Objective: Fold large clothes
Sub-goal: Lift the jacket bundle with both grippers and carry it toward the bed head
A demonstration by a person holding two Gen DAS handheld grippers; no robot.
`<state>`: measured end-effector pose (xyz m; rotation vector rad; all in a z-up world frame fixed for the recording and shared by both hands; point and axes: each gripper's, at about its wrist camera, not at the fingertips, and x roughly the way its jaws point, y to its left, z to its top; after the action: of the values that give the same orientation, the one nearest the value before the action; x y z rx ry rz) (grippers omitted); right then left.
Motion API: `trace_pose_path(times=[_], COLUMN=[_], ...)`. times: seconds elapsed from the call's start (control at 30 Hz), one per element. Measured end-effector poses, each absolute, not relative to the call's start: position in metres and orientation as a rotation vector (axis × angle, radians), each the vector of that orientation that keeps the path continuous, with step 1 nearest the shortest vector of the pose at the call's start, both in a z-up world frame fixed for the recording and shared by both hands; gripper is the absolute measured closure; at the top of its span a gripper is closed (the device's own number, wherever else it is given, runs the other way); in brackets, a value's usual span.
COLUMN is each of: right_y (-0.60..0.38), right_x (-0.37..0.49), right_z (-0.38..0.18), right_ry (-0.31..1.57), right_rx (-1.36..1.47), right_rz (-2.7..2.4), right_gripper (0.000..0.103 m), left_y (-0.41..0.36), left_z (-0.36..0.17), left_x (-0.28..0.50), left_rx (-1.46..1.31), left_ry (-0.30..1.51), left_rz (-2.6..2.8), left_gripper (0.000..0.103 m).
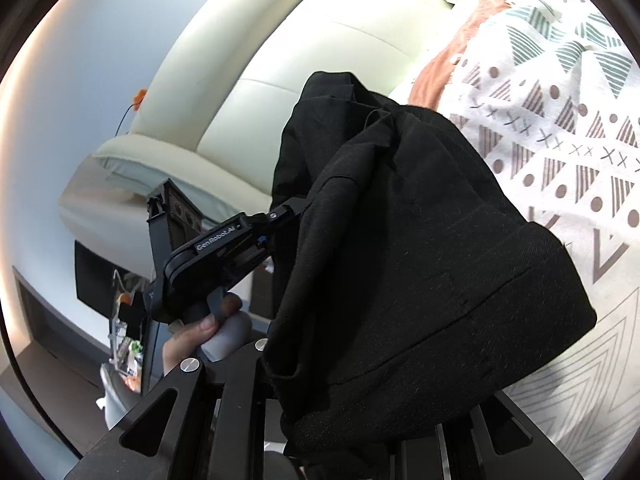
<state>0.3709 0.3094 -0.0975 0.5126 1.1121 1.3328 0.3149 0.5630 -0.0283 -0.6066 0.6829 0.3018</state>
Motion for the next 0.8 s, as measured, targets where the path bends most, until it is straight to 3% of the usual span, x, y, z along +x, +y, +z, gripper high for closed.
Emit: trace_pose_path(times=[0.4, 0.63, 0.7, 0.73, 0.77, 0.8], right_y=[0.297, 0.301, 0.300, 0.300, 0.300, 0.301], right_x=[0.440, 0.448, 0.446, 0.445, 0.444, 0.444], right_z=[-0.169, -0.209, -0.210, -0.210, -0.211, -0.211], right_ry=[1.188, 1.274, 1.280, 1.296, 1.315, 1.336], right_rx=[0.604, 0.543, 0.559, 0.550, 0.533, 0.524], right_rz=[1.176, 1.070, 1.078, 1.065, 1.053, 1.049], right_gripper=[0.083, 0.083, 0.080, 0.072, 0.057, 0.049], left_y=[0.573, 0.570, 0.571, 0.570, 0.569, 0.566], left_z=[-0.043, -0.051, -0.050, -0.049, -0.048, -0.047], left_x=[0.376, 0.375, 0.363, 0.355, 0.346, 0.337], left_rx=[-0.574, -0.458, -0.479, -0.489, -0.492, -0.486], left_ry=[0.714, 0.770, 0.774, 0.768, 0.757, 0.752], left_rz=[0.358, 0.463, 0.459, 0.457, 0.454, 0.462], left_gripper=[0.086, 0.072, 0.058, 0.040, 0.023, 0.017])
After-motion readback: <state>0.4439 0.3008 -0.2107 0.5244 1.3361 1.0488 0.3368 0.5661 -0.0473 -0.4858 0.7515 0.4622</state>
